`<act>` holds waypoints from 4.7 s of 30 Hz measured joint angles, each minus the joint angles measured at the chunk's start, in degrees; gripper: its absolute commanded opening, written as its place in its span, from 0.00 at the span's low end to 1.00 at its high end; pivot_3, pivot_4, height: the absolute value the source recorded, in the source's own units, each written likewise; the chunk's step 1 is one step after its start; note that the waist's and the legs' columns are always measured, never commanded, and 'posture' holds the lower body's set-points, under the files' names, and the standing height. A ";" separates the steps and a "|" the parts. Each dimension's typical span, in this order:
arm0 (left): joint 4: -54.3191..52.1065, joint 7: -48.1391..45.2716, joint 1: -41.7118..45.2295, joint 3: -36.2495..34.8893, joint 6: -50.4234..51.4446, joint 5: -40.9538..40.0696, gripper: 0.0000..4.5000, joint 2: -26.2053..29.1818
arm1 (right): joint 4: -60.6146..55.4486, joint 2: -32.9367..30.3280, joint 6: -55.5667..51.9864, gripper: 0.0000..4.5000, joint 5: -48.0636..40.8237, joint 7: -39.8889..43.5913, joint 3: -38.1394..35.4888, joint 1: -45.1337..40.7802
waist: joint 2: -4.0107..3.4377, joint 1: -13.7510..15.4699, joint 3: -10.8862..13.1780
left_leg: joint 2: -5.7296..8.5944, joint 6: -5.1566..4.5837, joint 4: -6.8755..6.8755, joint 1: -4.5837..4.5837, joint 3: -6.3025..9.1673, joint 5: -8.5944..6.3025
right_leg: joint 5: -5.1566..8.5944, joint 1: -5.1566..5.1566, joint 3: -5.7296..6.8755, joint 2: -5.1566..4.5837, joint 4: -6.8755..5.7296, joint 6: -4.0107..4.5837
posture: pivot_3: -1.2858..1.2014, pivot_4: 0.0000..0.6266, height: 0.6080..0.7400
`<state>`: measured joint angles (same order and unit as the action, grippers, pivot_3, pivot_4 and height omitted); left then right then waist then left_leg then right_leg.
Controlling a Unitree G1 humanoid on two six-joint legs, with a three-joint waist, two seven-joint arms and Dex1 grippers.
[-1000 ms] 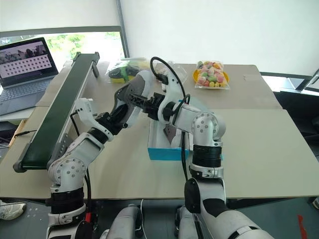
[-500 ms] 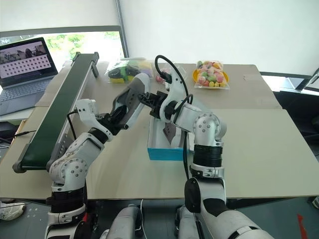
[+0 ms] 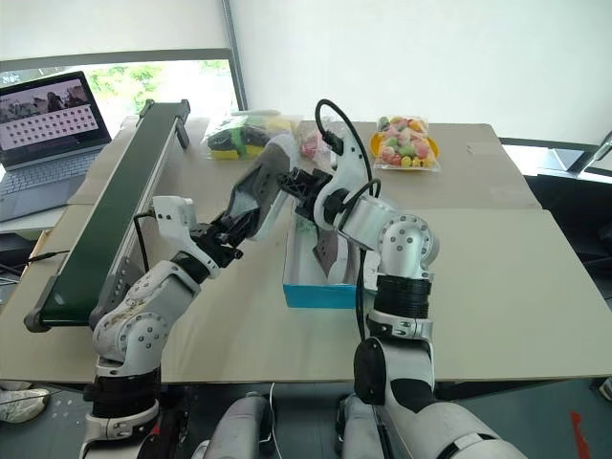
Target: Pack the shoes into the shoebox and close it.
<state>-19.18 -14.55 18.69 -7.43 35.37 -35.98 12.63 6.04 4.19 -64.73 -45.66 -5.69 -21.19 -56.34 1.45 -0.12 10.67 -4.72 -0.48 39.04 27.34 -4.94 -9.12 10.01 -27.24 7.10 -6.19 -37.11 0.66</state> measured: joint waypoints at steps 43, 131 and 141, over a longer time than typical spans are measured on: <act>-1.22 -18.06 -8.57 3.60 -2.94 6.18 0.54 12.94 | 27.74 -15.46 -9.34 0.45 23.59 23.80 30.12 -8.19 | -0.23 -0.54 0.12 | 0.00 -0.07 -0.17 -0.05 -0.02 0.03 | 0.03 -0.01 -0.01 -0.01 0.08 0.03 | 0.52 0.24 0.55; 14.48 -31.56 6.42 8.48 -2.61 9.85 0.54 16.43 | -33.62 -16.85 0.14 0.01 4.41 -20.86 -2.31 41.32 | -0.39 -0.36 0.17 | 0.38 -0.23 -0.08 -0.10 0.21 -0.08 | 0.14 0.11 -0.25 -0.19 0.09 0.04 | 0.52 0.24 0.55; 13.26 -31.12 5.99 8.42 -2.36 9.73 0.54 16.38 | -38.11 -21.18 -14.23 0.01 1.62 -12.32 0.06 38.79 | -0.36 -0.24 0.15 | 0.35 -0.26 -0.10 -0.12 0.28 -0.06 | 0.04 0.14 -0.20 -0.12 0.09 -0.12 | 0.52 0.24 0.55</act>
<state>-5.92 -45.67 24.68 0.99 33.00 -26.25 29.02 -32.07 -16.99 -78.96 -44.04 -18.01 -21.14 -17.55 1.09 -0.36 10.82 -4.37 -0.73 38.95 27.22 -4.65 -9.18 10.05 -27.10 6.90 -6.31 -37.02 0.55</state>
